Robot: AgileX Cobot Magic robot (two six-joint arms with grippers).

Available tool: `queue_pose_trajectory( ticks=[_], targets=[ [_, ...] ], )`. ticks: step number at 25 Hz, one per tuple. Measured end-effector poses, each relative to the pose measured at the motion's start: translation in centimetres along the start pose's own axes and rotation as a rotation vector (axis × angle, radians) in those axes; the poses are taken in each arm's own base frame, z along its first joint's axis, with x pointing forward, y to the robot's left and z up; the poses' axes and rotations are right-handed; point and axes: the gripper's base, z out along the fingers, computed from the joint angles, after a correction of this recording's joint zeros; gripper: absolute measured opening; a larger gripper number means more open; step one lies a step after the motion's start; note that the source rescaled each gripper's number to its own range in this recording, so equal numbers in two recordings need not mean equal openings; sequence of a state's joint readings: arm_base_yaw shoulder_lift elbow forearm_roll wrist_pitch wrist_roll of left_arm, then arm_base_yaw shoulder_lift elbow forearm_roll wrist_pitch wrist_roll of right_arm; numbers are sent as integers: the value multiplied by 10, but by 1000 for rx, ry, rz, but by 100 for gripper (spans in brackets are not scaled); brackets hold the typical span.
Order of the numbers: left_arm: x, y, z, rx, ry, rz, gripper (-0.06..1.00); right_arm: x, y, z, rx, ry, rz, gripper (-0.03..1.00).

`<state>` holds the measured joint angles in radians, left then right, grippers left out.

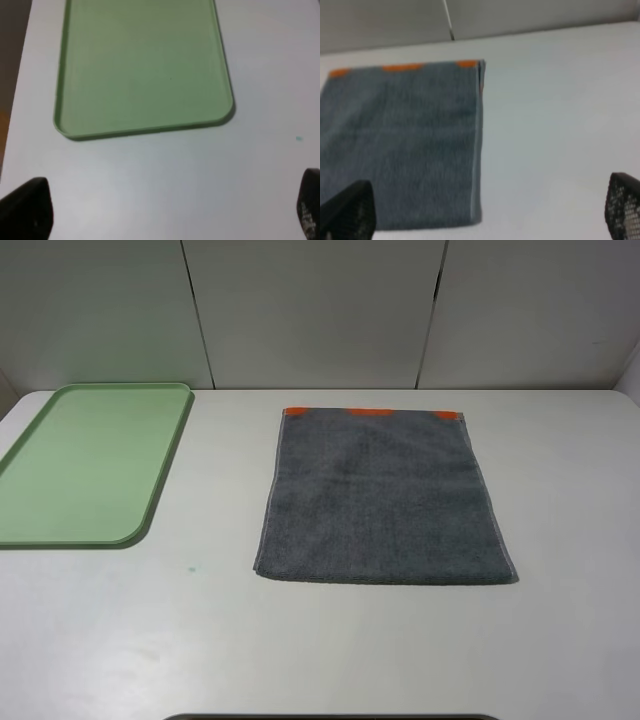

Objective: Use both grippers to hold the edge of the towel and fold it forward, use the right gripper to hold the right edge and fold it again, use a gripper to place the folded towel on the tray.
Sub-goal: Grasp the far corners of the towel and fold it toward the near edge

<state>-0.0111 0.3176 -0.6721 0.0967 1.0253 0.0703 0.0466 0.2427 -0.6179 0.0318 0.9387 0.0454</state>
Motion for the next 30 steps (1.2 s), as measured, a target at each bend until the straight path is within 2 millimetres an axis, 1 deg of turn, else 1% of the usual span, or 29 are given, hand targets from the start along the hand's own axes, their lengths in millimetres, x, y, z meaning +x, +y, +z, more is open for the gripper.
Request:
queue_pose_trajectory(
  ticks=[1,2,3,6,7,9,12,14,18,20,23,26,30],
  targets=[
    [-13,1,8,5,42,45,98,-7,1,7,-9,35,-17,100],
    [-20,1,15,10,71,64,98,-7,1,7,-9,35,-17,100],
    [-27,1,22,17,98,89,97,-13,3,12,-21,55,-36,100],
    [-47,-2,42,75,156,155,97,-31,6,32,-56,137,-104,100],
    [-54,-5,49,104,169,184,97,-41,8,48,-79,185,-157,100],
    [-66,-11,60,161,179,248,97,-51,10,67,-102,237,-221,100],
    [-81,-26,77,251,208,374,97,-60,12,98,-147,335,-298,100],
    [-86,-37,91,307,245,470,97,-63,13,115,-177,381,-334,100],
    [-89,-60,117,397,324,638,97,-60,15,151,-234,475,-421,100],
    [-87,-71,128,442,361,723,97,-55,21,167,-274,505,-482,100],
    [-82,-90,143,506,403,848,97,-48,36,185,-344,530,-584,100],
    [-78,-106,154,550,418,936,96,-39,48,199,-394,555,-646,100],
    [-72,-123,170,583,435,996,96,-27,63,217,-439,591,-695,100]
  ],
)
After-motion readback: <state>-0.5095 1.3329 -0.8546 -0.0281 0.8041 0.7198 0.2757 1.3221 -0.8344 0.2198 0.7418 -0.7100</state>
